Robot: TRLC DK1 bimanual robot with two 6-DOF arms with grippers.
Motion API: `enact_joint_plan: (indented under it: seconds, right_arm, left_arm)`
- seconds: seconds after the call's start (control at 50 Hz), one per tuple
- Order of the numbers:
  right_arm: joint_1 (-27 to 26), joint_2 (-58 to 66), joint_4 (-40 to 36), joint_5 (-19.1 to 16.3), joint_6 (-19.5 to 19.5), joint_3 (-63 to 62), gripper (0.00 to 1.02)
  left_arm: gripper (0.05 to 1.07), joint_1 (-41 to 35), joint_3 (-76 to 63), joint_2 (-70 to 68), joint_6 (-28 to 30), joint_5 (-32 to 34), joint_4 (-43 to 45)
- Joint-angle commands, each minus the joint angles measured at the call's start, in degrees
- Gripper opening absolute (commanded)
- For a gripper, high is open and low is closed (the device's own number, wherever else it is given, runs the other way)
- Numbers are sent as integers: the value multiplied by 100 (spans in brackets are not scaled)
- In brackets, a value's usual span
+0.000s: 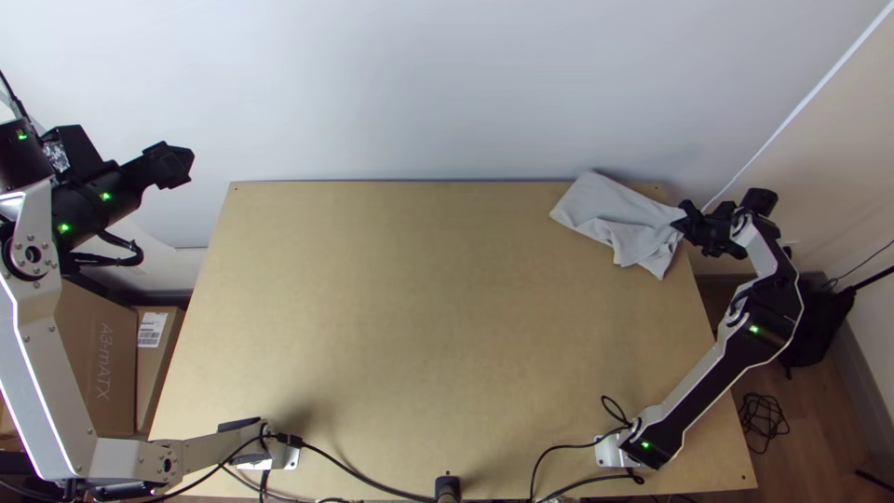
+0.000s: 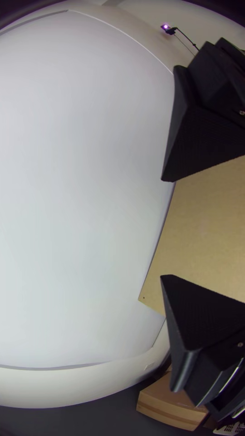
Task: Fold the t-shirt
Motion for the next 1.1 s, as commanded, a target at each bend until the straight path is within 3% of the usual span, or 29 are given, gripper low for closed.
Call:
enact_joint_plan:
  seconds: [0.0,0.04,0.08,0.26,0.46,0.66,0.92,1.08]
  right_arm:
    - [-158,-269,-9,91,-152,238,50]
    - [-211,-287,-88,179,-178,361,87]
    - [-264,-322,-194,223,-257,563,98]
    - [-650,-990,-238,285,-231,1424,98]
    - [-782,-1904,-150,715,-1250,2101,98]
    - [-554,-3046,633,777,-1540,2215,98]
    - [229,-5261,2601,997,-1479,422,98]
    - [888,-6729,3638,1172,-1505,-1274,98]
  left_arm:
    - [103,78,-65,-127,117,45,75]
    - [103,78,-56,-127,125,45,75]
    - [103,78,-56,-136,125,45,93]
    - [103,78,-47,-189,161,45,190]
    - [103,61,-109,-198,152,45,444]
    - [103,17,-179,-426,125,28,1183]
    - [103,113,-469,-1156,213,-341,2009]
    - [103,193,-1717,-2193,539,-535,2765]
